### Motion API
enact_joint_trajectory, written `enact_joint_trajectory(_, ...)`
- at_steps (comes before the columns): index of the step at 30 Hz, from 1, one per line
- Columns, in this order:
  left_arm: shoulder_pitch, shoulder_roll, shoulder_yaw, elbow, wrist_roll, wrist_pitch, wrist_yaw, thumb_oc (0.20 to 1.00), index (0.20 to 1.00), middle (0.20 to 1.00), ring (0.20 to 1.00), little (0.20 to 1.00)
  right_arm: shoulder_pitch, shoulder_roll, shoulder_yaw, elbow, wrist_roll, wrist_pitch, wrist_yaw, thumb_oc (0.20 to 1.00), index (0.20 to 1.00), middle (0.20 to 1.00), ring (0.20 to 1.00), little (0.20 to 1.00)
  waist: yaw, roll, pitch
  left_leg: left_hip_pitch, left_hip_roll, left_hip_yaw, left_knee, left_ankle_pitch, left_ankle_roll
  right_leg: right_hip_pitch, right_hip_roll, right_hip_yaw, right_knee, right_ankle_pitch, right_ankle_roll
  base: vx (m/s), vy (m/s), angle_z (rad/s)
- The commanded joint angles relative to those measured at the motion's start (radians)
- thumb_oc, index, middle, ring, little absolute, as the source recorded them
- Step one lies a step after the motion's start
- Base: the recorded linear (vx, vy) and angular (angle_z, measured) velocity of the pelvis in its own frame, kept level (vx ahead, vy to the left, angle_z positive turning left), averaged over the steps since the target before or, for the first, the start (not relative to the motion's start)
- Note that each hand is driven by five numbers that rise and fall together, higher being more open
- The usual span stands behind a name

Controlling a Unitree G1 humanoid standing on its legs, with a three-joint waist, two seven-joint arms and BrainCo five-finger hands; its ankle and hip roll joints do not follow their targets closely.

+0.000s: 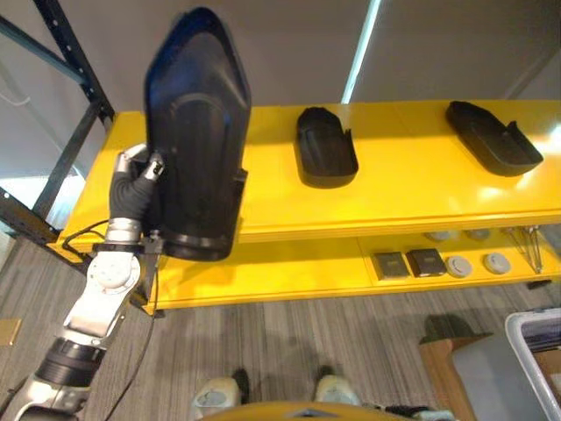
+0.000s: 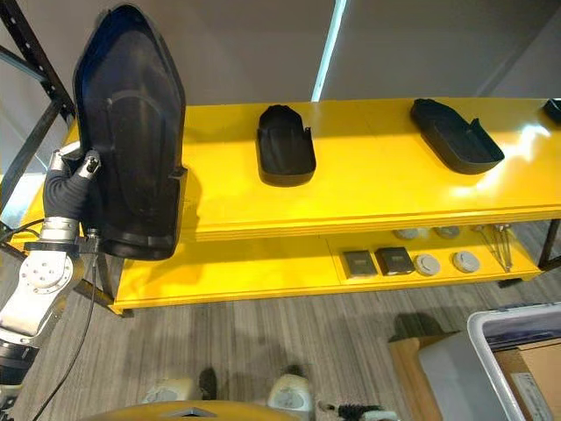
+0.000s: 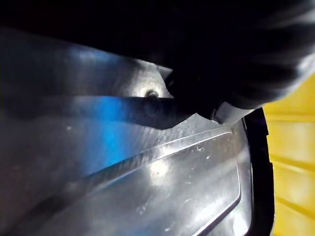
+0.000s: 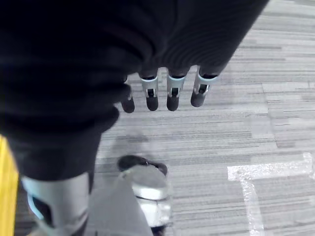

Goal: Move parts from the plastic box to the shelf.

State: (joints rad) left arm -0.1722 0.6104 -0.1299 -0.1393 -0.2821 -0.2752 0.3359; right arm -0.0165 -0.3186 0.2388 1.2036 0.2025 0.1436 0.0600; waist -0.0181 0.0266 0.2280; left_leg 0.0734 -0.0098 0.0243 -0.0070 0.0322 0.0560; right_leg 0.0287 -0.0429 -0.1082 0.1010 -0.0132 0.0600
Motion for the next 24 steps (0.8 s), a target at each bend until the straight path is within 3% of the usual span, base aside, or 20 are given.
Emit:
enact_joint_trajectory(1, -0.003, 0.004, 0.064, -0.065, -0.011, -0.075, 0.05, 0.2, 0.2, 0.2, 0.2, 0.2, -0.06, -0.006, 0.029, 0.024, 0.027, -0.143, -0.014, 1.0, 1.0, 1.0, 1.0, 1.0, 0.01, -0.014, -0.038, 0.041, -0.003, -0.019, -0.036, -0.121, -0.037, -0.041, -0.047, 0.019, -0.097, 0.064, 0.052, 0.06, -0.054, 0.81)
enact_joint_trajectory(3, 0.007, 0.006, 0.079, -0.041, 0.019, -0.104, 0.09, 0.2, 0.2, 0.2, 0.2, 0.2, -0.047, 0.003, 0.038, 0.022, 0.043, -0.144, -0.009, 1.0, 1.0, 1.0, 1.0, 1.0, -0.002, -0.026, -0.019, 0.048, -0.024, -0.008, -0.045, -0.133, -0.021, -0.095, 0.003, 0.025, -0.109, 0.091, 0.046, 0.08, -0.098, 0.33)
enact_joint_trajectory(7, 0.012, -0.008, 0.094, -0.019, 0.032, -0.092, 0.115, 0.2, 0.2, 0.2, 0.2, 0.2, -0.046, 0.007, 0.04, 0.035, 0.038, -0.12, 0.013, 1.0, 1.0, 1.0, 1.0, 1.0, -0.001, -0.031, -0.019, 0.034, -0.054, -0.021, -0.024, -0.147, -0.001, -0.088, 0.031, 0.048, -0.131, 0.089, 0.024, 0.1, -0.12, 0.09)
enact_joint_trajectory(9, 0.028, -0.021, 0.1, 0.007, 0.033, -0.084, 0.131, 0.2, 0.2, 0.2, 0.2, 0.2, -0.049, -0.006, 0.035, 0.04, 0.051, -0.088, 0.037, 1.0, 1.0, 1.0, 1.0, 1.0, 0.008, -0.038, -0.01, -0.04, -0.073, 0.007, 0.151, -0.178, -0.01, -0.054, 0.019, 0.029, -0.121, 0.055, -0.008, 0.11, -0.09, 0.17)
enact_joint_trajectory(12, 0.018, -0.023, 0.097, 0.044, 0.019, -0.049, 0.113, 0.2, 0.2, 0.2, 0.2, 0.2, -0.051, -0.023, 0.031, 0.039, 0.06, -0.06, 0.052, 1.0, 1.0, 1.0, 1.0, 1.0, 0.018, -0.044, 0.017, -0.159, -0.069, 0.01, 0.371, -0.141, -0.041, -0.019, 0.009, 0.026, -0.113, 0.036, -0.03, 0.13, -0.061, 0.22)
enact_joint_trajectory(14, 0.003, -0.028, 0.095, 0.073, 0.014, -0.034, 0.086, 0.2, 0.2, 0.2, 0.2, 0.2, -0.049, -0.031, 0.029, 0.041, 0.057, -0.048, 0.061, 1.0, 1.0, 1.0, 1.0, 1.0, 0.013, -0.039, 0.027, -0.189, -0.025, 0.053, 0.348, -0.102, -0.065, -0.003, 0.008, 0.012, -0.11, 0.023, -0.032, 0.13, 0.043, 0.17)
enact_joint_trajectory(15, -0.008, -0.033, 0.093, 0.092, 0.026, -0.023, 0.087, 0.2, 0.2, 0.2, 0.2, 0.2, -0.049, -0.04, 0.027, 0.042, 0.056, -0.05, 0.067, 1.0, 1.0, 1.0, 1.0, 1.0, 0.002, -0.032, 0.03, -0.183, 0.019, 0.095, 0.273, -0.072, -0.082, 0.003, 0.007, 0.005, -0.109, 0.015, -0.028, 0.14, 0.155, 0.18)
enact_joint_trajectory(17, -0.021, -0.029, 0.089, 0.107, 0.009, -0.019, 0.091, 0.2, 0.2, 0.2, 0.2, 0.2, -0.055, -0.05, 0.027, 0.04, 0.062, -0.05, 0.067, 1.0, 1.0, 1.0, 1.0, 1.0, -0.005, -0.02, 0.036, -0.182, 0.048, 0.111, 0.183, -0.021, -0.103, 0.009, 0.012, 0.014, -0.111, 0.008, -0.025, 0.1, 0.137, 0.31)
enact_joint_trajectory(18, -0.038, -0.026, 0.088, 0.121, -0.027, -0.018, 0.099, 0.2, 0.2, 0.2, 0.2, 0.2, -0.059, -0.057, 0.025, 0.036, 0.069, -0.045, 0.069, 1.0, 1.0, 1.0, 1.0, 1.0, -0.009, -0.011, 0.044, -0.207, 0.07, 0.107, 0.139, 0.032, -0.122, 0.017, 0.02, 0.033, -0.115, 0.0, -0.026, 0.11, 0.105, 0.3)
enact_joint_trajectory(24, -0.207, -0.01, 0.08, 0.254, -0.103, -0.042, 0.11, 0.2, 0.2, 0.2, 0.2, 0.2, -0.103, -0.076, 0.031, 0.006, 0.167, 0.004, 0.066, 1.0, 1.0, 1.0, 1.0, 1.0, -0.044, -0.011, 0.088, -0.203, 0.09, 0.131, 0.031, 0.019, -0.11, -0.014, -0.005, 0.067, -0.126, -0.006, -0.02, -0.02, 0.086, -0.19)
